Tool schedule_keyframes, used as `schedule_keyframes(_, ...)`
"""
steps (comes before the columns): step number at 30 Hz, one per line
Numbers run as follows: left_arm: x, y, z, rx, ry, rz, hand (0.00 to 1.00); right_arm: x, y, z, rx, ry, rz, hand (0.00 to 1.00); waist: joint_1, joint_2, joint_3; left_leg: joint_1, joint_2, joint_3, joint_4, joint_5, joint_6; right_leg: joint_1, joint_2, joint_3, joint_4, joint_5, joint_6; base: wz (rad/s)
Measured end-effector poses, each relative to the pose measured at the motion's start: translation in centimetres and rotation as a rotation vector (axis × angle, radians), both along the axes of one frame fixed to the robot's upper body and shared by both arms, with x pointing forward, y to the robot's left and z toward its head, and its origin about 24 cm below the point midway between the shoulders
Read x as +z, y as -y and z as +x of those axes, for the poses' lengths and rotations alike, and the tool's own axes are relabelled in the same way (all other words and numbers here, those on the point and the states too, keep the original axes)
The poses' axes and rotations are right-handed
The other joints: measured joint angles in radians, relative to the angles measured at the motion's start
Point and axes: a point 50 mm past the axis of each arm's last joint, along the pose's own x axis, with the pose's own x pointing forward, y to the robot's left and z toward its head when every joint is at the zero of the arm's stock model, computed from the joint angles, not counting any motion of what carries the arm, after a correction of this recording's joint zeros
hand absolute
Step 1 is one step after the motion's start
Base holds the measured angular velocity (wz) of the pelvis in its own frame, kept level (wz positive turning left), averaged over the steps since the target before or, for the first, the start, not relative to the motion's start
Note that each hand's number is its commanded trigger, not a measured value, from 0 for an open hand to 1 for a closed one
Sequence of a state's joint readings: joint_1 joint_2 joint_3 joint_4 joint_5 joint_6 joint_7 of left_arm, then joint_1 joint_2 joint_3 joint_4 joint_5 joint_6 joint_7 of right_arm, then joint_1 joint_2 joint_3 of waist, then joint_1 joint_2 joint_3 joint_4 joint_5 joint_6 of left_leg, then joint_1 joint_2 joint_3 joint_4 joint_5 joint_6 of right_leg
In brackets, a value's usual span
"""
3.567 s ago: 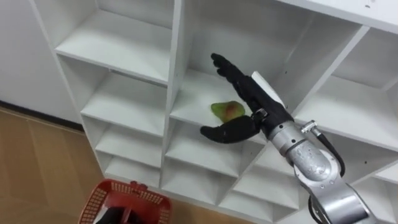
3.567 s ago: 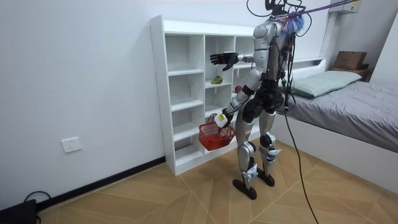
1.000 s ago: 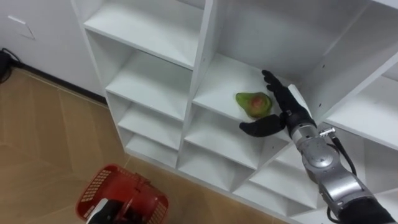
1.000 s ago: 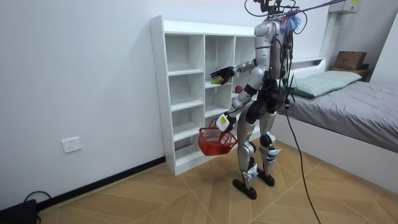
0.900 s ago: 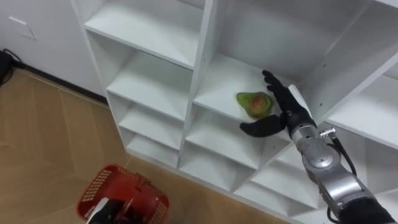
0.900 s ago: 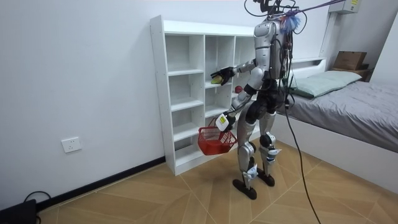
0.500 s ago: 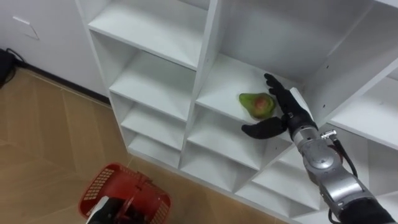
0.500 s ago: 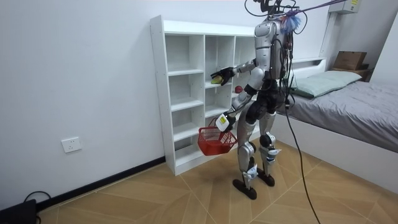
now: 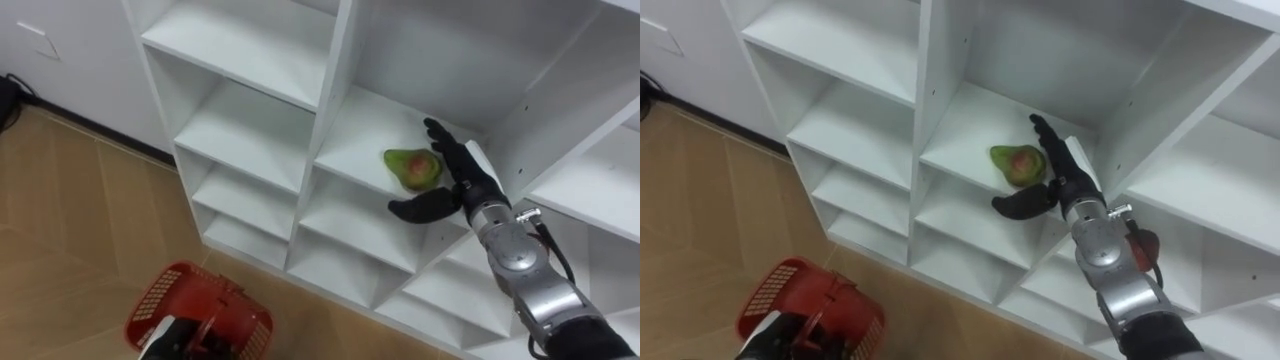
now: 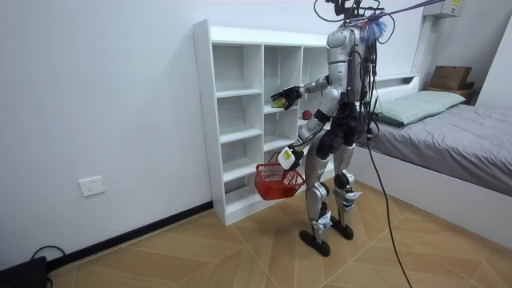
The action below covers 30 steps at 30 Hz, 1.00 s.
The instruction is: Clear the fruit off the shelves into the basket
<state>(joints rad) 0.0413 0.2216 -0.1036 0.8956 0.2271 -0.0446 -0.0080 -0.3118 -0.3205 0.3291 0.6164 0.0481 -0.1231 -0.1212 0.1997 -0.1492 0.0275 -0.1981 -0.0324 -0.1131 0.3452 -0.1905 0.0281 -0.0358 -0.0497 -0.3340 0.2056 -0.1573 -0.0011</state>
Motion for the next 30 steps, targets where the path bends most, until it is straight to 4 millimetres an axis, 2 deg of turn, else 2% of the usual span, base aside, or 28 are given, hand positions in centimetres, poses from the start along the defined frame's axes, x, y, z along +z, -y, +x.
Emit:
schedule_keyframes(8, 0.08, 0.11, 0.14, -0.003, 0.010, -0.003, 1.00, 0.54, 0.21, 0.74, -0.011, 0.025, -0.003, 1.00, 0.000, 0.000, -0.0004, 0.002, 0.000, 0.000, -0.001, 0.000, 0.000, 0.001, 0.001, 0.000, 0.000, 0.000, 0.000, 0.00)
schedule_keyframes(30, 0.08, 0.09, 0.14, -0.003, 0.010, -0.003, 1.00, 0.35, 0.16, 0.68, -0.004, 0.011, 0.029, 1.00, -0.001, 0.000, -0.0004, 0.003, 0.000, 0.000, -0.002, 0.000, 0.000, 0.001, 0.000, 0.000, 0.000, 0.000, 0.000, 0.00)
